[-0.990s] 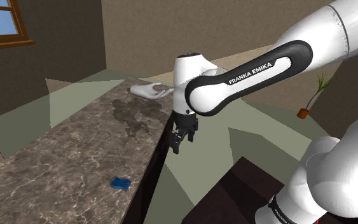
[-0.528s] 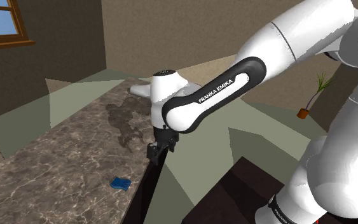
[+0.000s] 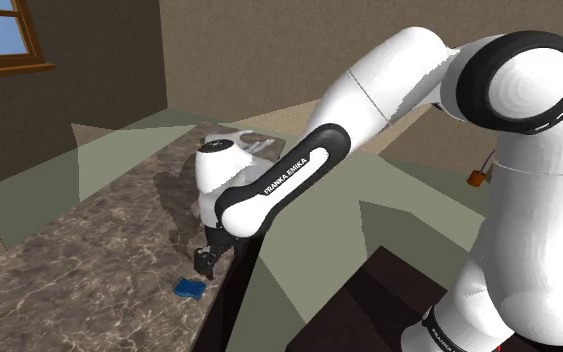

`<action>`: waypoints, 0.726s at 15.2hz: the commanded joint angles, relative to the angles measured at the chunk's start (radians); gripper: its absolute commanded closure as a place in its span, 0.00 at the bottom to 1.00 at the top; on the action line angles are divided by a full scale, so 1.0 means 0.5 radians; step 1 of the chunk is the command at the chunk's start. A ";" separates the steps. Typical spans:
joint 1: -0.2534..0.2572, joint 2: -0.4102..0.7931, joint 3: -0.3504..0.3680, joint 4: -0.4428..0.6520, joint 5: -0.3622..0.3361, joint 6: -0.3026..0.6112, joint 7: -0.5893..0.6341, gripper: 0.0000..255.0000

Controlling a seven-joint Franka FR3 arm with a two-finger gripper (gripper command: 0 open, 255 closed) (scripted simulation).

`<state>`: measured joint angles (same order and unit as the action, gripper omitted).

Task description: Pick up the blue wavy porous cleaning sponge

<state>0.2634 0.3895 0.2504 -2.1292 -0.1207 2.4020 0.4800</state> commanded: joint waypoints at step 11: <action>0.181 0.583 -0.076 0.480 -0.138 0.121 0.157 0.00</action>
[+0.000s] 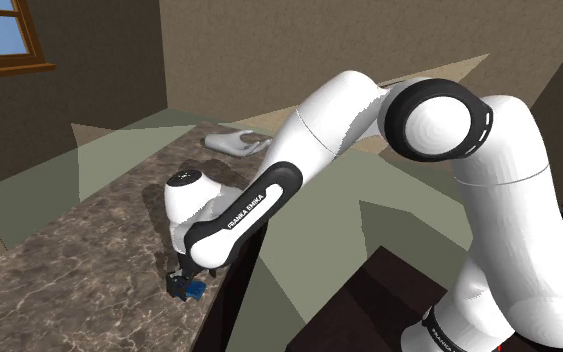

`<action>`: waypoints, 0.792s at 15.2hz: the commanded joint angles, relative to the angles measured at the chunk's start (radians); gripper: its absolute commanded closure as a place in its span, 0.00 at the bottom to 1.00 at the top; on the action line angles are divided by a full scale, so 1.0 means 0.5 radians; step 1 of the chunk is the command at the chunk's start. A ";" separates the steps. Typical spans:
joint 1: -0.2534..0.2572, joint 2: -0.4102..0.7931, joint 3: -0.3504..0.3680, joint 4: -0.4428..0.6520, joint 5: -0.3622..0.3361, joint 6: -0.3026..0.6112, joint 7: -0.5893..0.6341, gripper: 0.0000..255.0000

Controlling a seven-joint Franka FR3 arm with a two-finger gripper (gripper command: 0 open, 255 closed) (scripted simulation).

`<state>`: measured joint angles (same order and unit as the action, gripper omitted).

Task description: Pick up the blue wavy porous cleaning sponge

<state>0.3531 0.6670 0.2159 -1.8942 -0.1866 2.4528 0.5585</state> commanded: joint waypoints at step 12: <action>0.012 0.086 -0.020 0.028 -0.019 0.058 0.007 1.00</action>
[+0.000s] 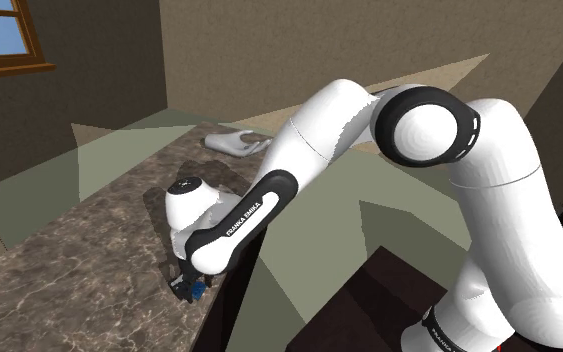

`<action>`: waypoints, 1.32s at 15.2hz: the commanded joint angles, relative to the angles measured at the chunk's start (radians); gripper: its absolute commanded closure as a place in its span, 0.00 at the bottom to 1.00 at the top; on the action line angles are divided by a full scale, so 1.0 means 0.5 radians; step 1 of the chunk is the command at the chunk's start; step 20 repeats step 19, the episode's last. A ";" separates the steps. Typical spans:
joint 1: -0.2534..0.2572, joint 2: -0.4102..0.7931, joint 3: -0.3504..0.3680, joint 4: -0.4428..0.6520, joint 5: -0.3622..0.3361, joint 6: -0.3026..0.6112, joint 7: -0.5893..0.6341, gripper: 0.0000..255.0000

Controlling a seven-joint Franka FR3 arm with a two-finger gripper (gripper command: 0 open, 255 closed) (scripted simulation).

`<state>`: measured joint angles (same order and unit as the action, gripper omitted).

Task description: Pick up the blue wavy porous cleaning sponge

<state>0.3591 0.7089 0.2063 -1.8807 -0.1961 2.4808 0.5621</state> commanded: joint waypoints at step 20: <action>-0.056 -0.326 0.074 -0.066 0.084 -0.256 -0.047 1.00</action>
